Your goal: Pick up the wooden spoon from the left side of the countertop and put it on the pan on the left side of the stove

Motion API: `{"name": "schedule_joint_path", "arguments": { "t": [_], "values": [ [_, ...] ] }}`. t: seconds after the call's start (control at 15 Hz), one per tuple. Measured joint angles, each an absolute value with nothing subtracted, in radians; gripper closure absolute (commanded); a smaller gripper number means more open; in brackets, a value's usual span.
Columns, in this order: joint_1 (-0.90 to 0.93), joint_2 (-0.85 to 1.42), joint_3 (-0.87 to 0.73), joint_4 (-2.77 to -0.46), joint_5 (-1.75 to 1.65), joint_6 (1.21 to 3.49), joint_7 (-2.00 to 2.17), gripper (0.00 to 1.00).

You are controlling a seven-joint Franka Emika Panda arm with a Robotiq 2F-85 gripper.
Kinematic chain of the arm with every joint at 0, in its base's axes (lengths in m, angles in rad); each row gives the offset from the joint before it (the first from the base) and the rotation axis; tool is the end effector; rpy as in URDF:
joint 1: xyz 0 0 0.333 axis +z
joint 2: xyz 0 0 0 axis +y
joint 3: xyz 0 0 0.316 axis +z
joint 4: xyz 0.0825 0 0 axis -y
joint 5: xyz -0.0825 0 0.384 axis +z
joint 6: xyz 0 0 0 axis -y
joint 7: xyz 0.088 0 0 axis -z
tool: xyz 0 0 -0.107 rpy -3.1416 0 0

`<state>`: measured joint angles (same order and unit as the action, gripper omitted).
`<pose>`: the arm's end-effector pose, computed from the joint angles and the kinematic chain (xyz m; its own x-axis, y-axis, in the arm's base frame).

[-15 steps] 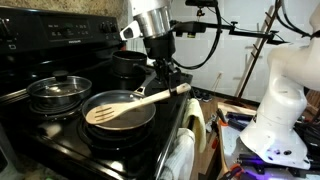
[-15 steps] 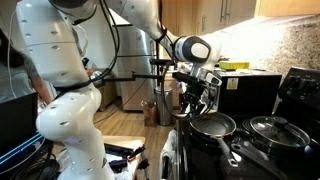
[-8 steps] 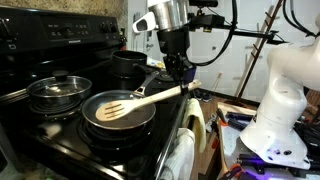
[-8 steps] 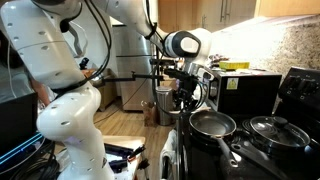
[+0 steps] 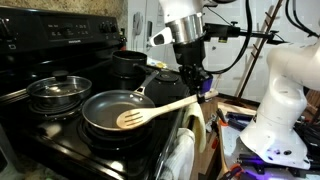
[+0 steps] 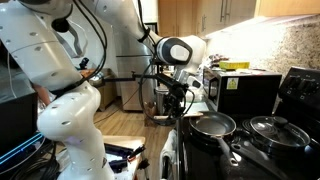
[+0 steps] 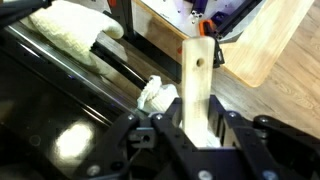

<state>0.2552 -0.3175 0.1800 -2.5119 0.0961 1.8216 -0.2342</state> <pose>0.3447 0.1673 0.3680 0.7566 0.5506 -0.3526 0.5521 -0.8269 -0.1066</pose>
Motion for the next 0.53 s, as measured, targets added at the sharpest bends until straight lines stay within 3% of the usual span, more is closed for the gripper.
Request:
{"name": "schedule_joint_path", "arguments": {
  "t": [0.53],
  "values": [
    [0.254,-0.319,0.134,-2.516,0.129,1.909,-0.264,0.93]
  ]
}}
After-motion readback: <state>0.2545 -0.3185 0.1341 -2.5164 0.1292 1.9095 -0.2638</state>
